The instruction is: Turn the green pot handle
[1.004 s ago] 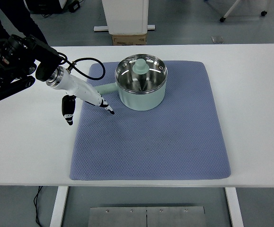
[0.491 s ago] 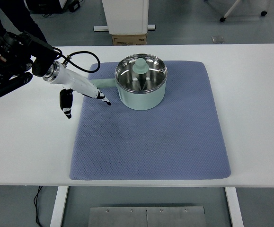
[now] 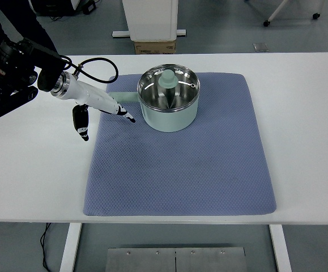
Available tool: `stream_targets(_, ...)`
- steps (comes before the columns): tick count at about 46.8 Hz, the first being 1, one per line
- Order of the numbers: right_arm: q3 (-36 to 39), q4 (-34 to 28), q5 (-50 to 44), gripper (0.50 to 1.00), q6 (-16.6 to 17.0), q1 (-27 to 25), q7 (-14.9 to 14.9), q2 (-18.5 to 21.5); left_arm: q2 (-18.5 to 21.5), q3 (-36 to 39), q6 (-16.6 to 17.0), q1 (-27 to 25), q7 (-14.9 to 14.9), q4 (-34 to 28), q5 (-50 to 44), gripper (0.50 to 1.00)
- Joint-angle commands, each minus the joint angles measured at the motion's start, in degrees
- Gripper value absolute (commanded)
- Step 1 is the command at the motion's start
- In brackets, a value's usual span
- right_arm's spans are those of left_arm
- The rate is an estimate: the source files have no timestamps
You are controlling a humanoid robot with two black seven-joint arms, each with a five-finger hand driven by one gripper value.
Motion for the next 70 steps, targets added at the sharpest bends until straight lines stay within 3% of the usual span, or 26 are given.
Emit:
stream_targets(1, 0.0, 0.0, 0.0, 1.0, 0.0, 0.0, 0.0, 0.0, -0.06, -0.08, -2.2, -0.61, -0.01, -0.5, -0.28, 1.0)
stream_targets(8, 0.0, 0.0, 0.0, 1.0, 0.0, 0.0, 0.0, 0.0, 0.11, -0.08, -6.43, -3.07, -0.01, -1.2, -4.05, 1.0)
stream_targets(19, 0.0, 0.0, 0.0, 1.0, 0.0, 0.0, 0.0, 0.0, 1.25, -0.69, -6.34, -7.38, -0.01, -1.03, -12.83, 1.0)
stream_targets(32, 0.0, 0.0, 0.0, 1.0, 0.0, 0.0, 0.0, 0.0, 5.38, -0.87, -5.9, -8.96, -0.01, -0.59, -39.02, 1.0)
stream_targets(40, 0.0, 0.0, 0.0, 1.0, 0.0, 0.0, 0.0, 0.0, 5.47, -0.87, -5.73, -7.82, -0.01, -0.06, -48.87, 1.0)
stream_targets(45, 0.0, 0.0, 0.0, 1.0, 0.0, 0.0, 0.0, 0.0, 5.04, -0.87, -3.53, -5.28, -0.01, 1.17, -54.06, 1.0)
stream_targets(59, 0.0, 0.0, 0.0, 1.0, 0.0, 0.0, 0.0, 0.0, 4.24, -1.31, 10.26, -0.09, -0.01, 3.1, -67.41, 1.0)
stream_targets(70, 0.0, 0.0, 0.0, 1.0, 0.0, 0.0, 0.0, 0.0, 0.47, -2.8, 12.12, 3.6, -0.01, 8.99, -88.41, 1.0)
